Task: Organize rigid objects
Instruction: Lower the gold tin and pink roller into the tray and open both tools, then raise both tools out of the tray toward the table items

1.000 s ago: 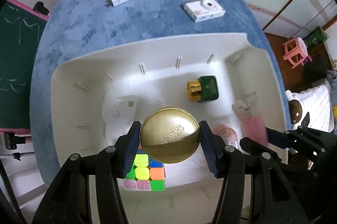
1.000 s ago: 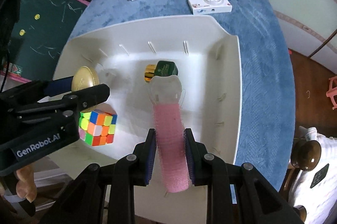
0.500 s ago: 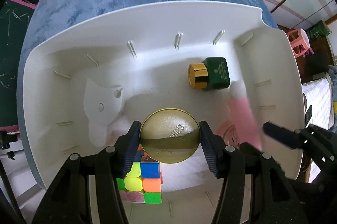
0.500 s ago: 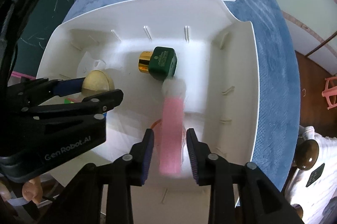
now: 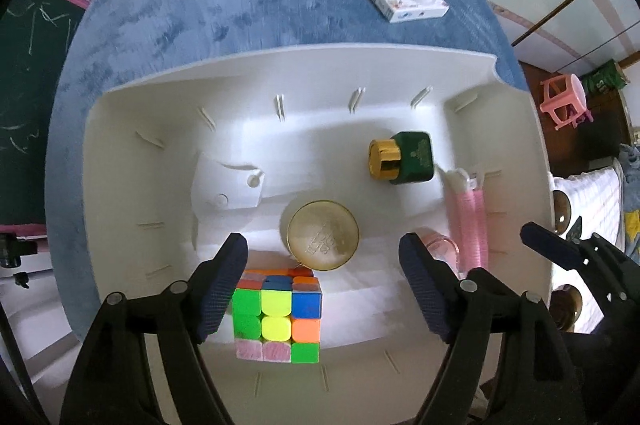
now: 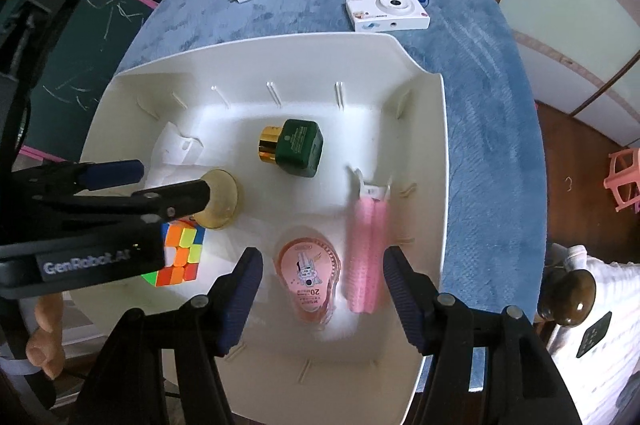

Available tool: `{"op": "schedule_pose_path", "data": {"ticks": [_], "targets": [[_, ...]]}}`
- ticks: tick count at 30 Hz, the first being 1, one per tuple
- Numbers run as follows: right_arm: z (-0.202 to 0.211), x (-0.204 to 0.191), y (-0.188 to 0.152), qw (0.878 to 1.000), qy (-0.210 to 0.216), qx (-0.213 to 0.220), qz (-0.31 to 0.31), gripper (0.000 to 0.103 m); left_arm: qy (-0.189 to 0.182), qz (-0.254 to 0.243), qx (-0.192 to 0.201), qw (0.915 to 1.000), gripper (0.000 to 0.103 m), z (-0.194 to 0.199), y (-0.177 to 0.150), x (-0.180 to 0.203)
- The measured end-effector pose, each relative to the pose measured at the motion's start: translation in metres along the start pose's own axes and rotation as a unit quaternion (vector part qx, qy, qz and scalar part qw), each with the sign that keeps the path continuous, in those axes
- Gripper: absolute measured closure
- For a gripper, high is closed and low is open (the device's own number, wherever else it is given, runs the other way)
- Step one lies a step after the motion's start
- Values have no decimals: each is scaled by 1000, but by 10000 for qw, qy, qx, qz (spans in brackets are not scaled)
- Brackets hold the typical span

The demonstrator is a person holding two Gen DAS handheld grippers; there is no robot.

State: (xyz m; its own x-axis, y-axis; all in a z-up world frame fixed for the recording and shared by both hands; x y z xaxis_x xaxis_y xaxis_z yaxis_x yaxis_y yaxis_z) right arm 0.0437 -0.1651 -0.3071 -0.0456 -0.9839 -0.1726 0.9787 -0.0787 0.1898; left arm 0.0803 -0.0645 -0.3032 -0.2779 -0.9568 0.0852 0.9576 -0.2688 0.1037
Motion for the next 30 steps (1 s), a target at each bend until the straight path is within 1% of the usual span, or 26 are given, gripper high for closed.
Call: {"op": "schedule_pose_path", "data": {"ticks": [7, 10, 13, 18, 22, 25, 30], "targets": [[13, -4, 5, 9999, 87, 118, 44, 39, 36, -68, 267, 9996, 22, 33, 15, 3], [26, -5, 15, 9996, 144, 245, 73, 39, 84, -108, 451, 9989, 22, 52, 25, 2], [43, -4, 26, 9989, 200, 410, 79, 39, 166, -109, 648, 9977, 22, 71, 42, -4], [75, -1, 56, 9969, 231, 733, 152, 39, 308, -80, 1049, 9940, 22, 114, 75, -21], [107, 8, 93, 9937, 106, 1081, 276, 39, 512, -64, 1405, 9887, 22, 150, 106, -36], [133, 17, 125, 9897, -64, 1386, 354, 39, 622, -32, 1594, 9852, 22, 171, 126, -46], [173, 26, 168, 9827, -160, 1807, 376, 39, 762, -17, 1830, 9801, 22, 196, 157, -59]]}}
Point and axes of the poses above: each gripper's, at about its wrist camera, not at the fingertips, and z roughly against the way its jaws point, x to its right, y to its top, the point moved 7 cm from there along -z, roughly the way its jaws point, and after that the axes turned 7 degrees about -z, right-handed, at the moved point
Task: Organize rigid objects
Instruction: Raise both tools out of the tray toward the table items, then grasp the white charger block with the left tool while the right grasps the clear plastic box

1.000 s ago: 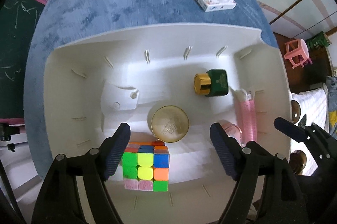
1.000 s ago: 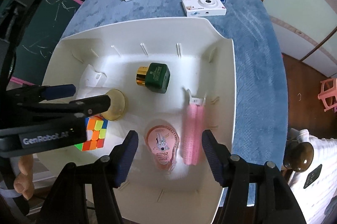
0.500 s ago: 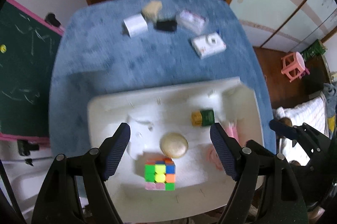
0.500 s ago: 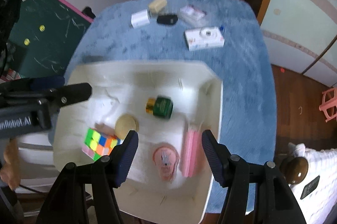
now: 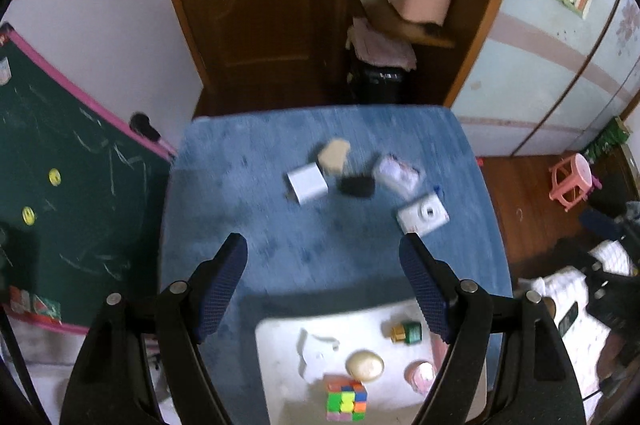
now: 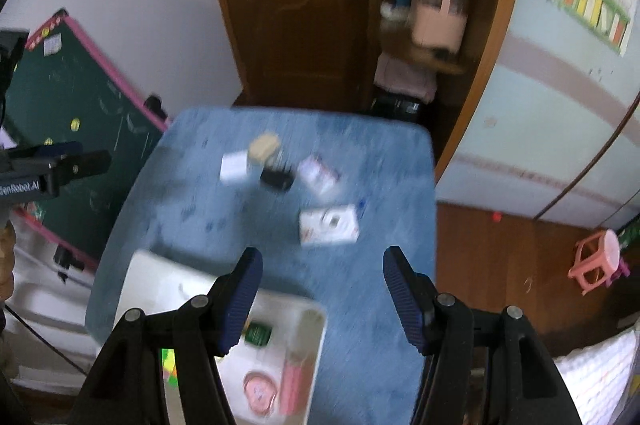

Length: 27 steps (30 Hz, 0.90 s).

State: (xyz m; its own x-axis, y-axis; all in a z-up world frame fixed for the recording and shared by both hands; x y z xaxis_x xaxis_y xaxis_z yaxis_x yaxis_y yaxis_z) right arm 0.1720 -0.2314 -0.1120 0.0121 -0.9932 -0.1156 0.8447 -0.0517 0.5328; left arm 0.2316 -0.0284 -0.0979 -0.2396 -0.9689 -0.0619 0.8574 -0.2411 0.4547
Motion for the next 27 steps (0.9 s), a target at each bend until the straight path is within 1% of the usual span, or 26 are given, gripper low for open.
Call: {"op": "schedule_pose_path", "data": {"ticks": [4, 6, 8, 10, 11, 13, 16, 17, 21, 23, 25, 27], "targets": [[13, 5, 47, 9994, -106, 299, 168, 39, 42, -1, 30, 10000, 20, -5, 23, -9], [14, 5, 68, 9986, -168, 417, 263, 35, 62, 17, -55, 10000, 20, -16, 32, -14], [11, 5, 92, 9974, -272, 563, 368, 32, 49, 46, -206, 9998, 20, -34, 40, -18], [3, 3, 109, 9967, -314, 583, 479, 31, 81, 83, -381, 9992, 20, -51, 45, -21], [-5, 2, 116, 9966, -325, 558, 516, 31, 95, 110, -503, 9986, 20, -66, 46, -23], [-27, 0, 128, 9966, -323, 417, 638, 31, 140, 143, -680, 9975, 20, -88, 48, -26], [-72, -2, 134, 9961, -378, 118, 792, 31, 309, 174, -1008, 9943, 20, -130, 46, -33], [-86, -3, 133, 9957, -387, 7, 839, 31, 312, 211, -1159, 9925, 20, -148, 44, -36], [-154, -3, 125, 9930, -341, -552, 984, 31, 240, 491, -1636, 9850, 20, -202, 35, -44], [-186, -1, 120, 9920, -256, -851, 896, 31, 227, 618, -1819, 9811, 20, -227, 31, -47], [-220, 3, 115, 9907, -84, -1173, 679, 31, 179, 742, -2018, 9765, 20, -251, 26, -48], [-242, 5, 110, 9888, 21, -1401, 519, 31, 140, 890, -2166, 9721, 20, -272, 21, -50]]}}
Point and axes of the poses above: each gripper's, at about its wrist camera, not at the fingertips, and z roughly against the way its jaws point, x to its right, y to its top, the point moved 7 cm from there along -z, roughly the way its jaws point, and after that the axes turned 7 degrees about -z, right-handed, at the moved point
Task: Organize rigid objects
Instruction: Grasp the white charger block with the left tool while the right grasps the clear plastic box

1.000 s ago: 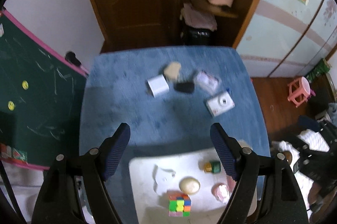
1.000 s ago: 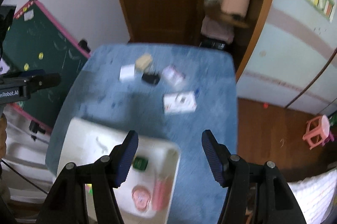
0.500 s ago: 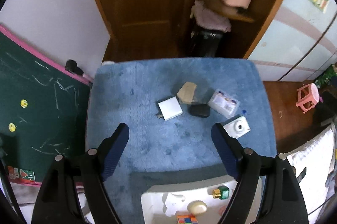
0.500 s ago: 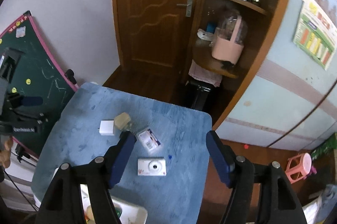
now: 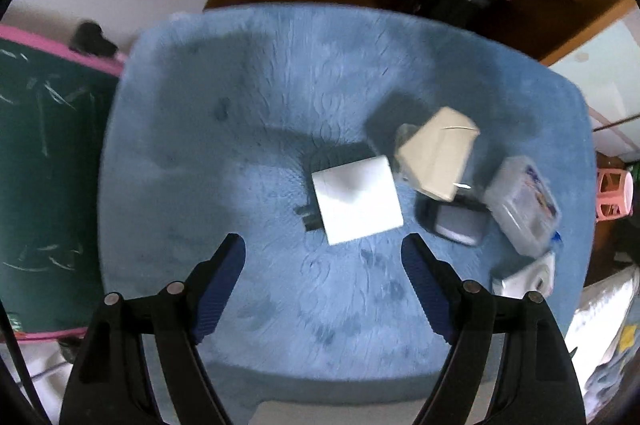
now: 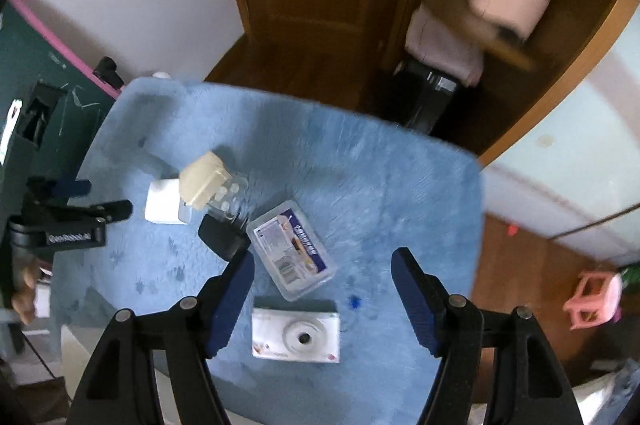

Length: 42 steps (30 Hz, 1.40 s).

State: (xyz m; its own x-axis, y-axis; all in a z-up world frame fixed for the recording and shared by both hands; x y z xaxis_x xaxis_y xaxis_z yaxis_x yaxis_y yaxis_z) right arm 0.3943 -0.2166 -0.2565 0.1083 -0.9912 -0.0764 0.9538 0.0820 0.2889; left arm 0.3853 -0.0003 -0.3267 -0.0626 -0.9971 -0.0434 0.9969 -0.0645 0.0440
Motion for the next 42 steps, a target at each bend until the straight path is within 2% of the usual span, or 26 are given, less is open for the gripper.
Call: {"op": "schedule_pose_path", "data": {"ticks": [2, 6, 13, 23, 27, 32, 35, 42], "targets": [[-24, 1, 0, 9996, 94, -202, -148, 31, -51, 120, -64, 9999, 20, -13, 4, -1], [-57, -6, -4, 9984, 222, -502, -141, 31, -394, 277, -75, 9988, 20, -26, 8, 5], [-88, -14, -7, 9973, 199, -711, 40, 31, -480, 398, -81, 9980, 20, -42, 8, 8], [-108, -22, -12, 9953, 273, -890, 252, 31, -537, 595, -92, 9967, 21, -56, 5, 6], [-111, -26, -8, 9952, 371, -874, 255, 31, -517, 605, -81, 9968, 28, -60, 3, 3], [-114, -33, -11, 9934, 509, -972, 348, 31, -568, 660, -21, 9962, 28, -62, 6, 6], [-117, -38, -15, 9925, 363, -983, 623, 31, -555, 631, 14, 9965, 28, -63, 7, 8], [-126, -42, -17, 9916, 177, -1015, 786, 31, -506, 649, 66, 9966, 28, -61, -1, 6]]}}
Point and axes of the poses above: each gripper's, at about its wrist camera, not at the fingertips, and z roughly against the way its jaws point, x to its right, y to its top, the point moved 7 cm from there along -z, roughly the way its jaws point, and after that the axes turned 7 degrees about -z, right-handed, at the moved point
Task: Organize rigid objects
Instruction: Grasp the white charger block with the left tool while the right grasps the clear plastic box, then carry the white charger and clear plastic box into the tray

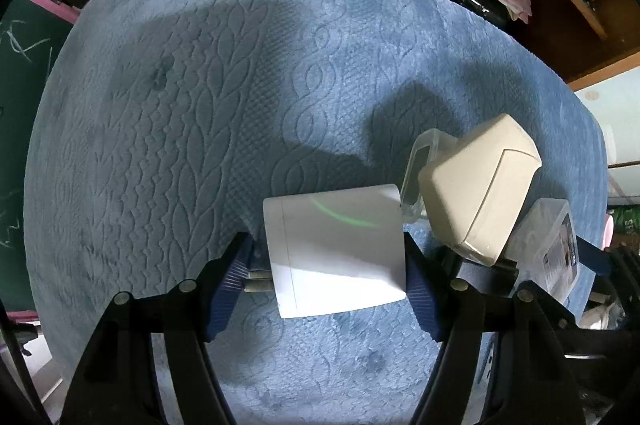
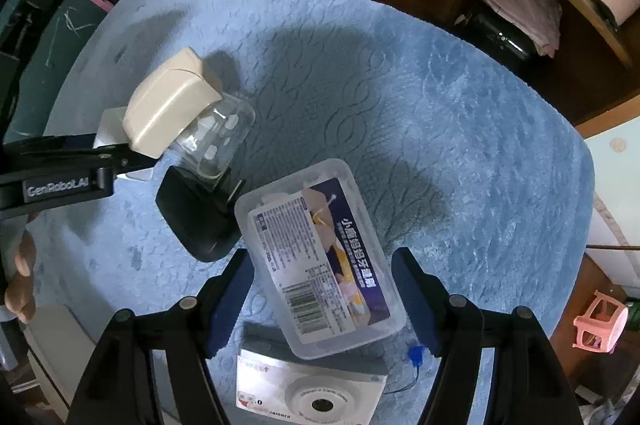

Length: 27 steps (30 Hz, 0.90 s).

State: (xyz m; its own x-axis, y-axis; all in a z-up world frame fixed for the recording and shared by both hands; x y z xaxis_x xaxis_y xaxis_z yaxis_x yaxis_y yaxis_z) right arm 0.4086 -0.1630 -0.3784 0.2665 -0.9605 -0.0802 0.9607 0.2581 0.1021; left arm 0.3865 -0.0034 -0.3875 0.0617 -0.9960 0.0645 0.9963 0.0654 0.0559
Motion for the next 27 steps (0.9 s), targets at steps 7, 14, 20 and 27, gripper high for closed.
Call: {"op": "schedule_pose_path", "data": {"ticks": [7, 14, 20, 27], "targets": [[-16, 7, 1, 9998, -57, -92, -174, 32, -5, -28, -1, 10000, 29, 5, -8, -6], [4, 16, -7, 9983, 1, 158, -553, 36, 5, 29, 58, 10000, 29, 24, -22, -18], [50, 22, -16, 9943, 226, 556, -887, 36, -16, -44, 173, 9998, 29, 63, -35, -21], [130, 8, -35, 9872, 497, 1168, -963, 36, -86, -219, 581, 9980, 29, 133, -56, -18]]}}
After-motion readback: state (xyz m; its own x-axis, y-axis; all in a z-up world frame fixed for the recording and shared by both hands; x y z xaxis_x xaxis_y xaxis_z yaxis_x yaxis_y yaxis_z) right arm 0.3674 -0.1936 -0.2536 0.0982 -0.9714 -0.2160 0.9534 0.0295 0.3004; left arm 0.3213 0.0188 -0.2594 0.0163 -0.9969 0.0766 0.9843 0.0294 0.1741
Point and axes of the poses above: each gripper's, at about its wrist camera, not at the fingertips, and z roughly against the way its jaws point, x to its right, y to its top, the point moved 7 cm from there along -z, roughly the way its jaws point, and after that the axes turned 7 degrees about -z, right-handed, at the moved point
